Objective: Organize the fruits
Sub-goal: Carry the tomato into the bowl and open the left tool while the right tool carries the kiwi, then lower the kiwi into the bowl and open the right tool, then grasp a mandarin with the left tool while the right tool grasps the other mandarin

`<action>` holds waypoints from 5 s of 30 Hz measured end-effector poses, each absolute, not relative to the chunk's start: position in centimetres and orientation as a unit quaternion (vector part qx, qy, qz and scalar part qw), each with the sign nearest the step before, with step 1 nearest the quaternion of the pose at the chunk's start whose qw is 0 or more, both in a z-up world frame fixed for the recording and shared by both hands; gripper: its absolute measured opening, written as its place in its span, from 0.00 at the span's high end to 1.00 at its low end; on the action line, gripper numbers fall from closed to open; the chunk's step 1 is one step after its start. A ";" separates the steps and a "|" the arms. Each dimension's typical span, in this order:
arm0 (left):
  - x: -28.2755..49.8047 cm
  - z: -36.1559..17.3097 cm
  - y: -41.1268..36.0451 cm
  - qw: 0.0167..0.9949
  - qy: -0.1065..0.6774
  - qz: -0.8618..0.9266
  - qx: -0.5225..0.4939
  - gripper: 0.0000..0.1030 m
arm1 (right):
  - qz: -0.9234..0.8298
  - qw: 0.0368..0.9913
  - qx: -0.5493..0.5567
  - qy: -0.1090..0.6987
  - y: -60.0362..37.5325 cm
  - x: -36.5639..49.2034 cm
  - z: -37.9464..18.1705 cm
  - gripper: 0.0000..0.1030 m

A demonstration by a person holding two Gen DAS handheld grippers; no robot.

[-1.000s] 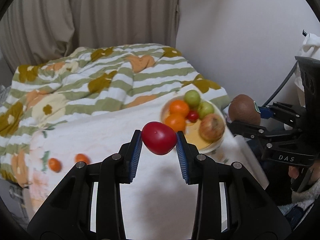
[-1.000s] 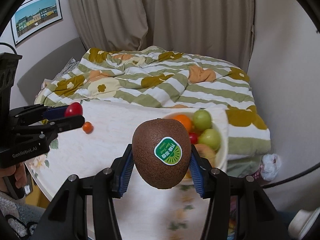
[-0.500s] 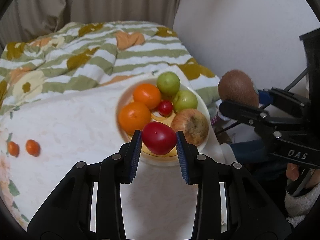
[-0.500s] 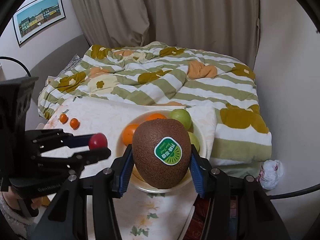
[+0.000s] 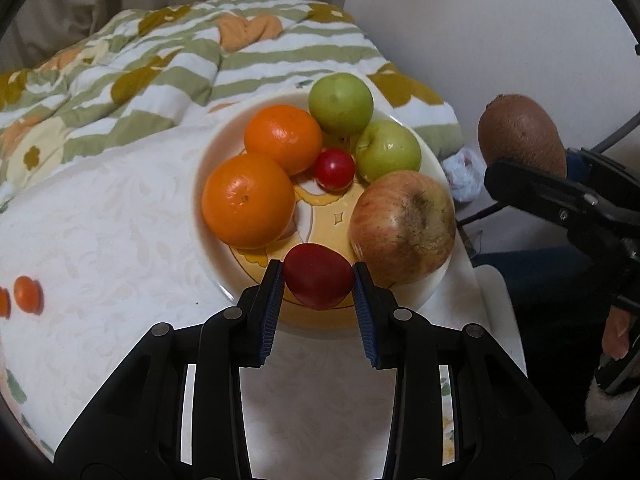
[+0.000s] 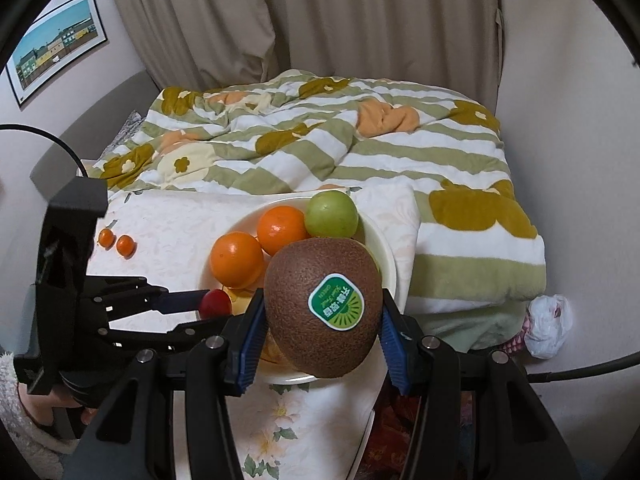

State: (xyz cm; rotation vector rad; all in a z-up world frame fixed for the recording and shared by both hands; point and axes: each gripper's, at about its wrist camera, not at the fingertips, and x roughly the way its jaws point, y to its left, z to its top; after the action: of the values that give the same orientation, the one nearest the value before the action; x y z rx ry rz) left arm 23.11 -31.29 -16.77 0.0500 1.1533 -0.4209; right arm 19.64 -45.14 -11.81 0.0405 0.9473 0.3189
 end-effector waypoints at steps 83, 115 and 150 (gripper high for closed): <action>9.8 -5.4 -15.8 0.909 0.415 0.005 -0.048 0.00 | 0.197 0.898 -0.015 0.393 -37.6 17.4 -6.3 0.09; 21.6 -11.1 7.2 0.882 0.459 -0.104 0.036 0.00 | 0.156 0.879 -0.030 0.449 -15.6 20.4 -12.8 0.09; 26.7 -21.2 6.4 0.834 0.510 -0.183 0.105 0.56 | 0.217 0.840 -0.066 0.492 -8.7 23.1 -21.3 0.40</action>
State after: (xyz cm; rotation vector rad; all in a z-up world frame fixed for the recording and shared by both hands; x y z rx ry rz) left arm 26.72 6.41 -21.15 0.2230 1.0806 -0.3885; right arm 23.12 -8.66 -21.27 -0.1403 1.0407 0.4578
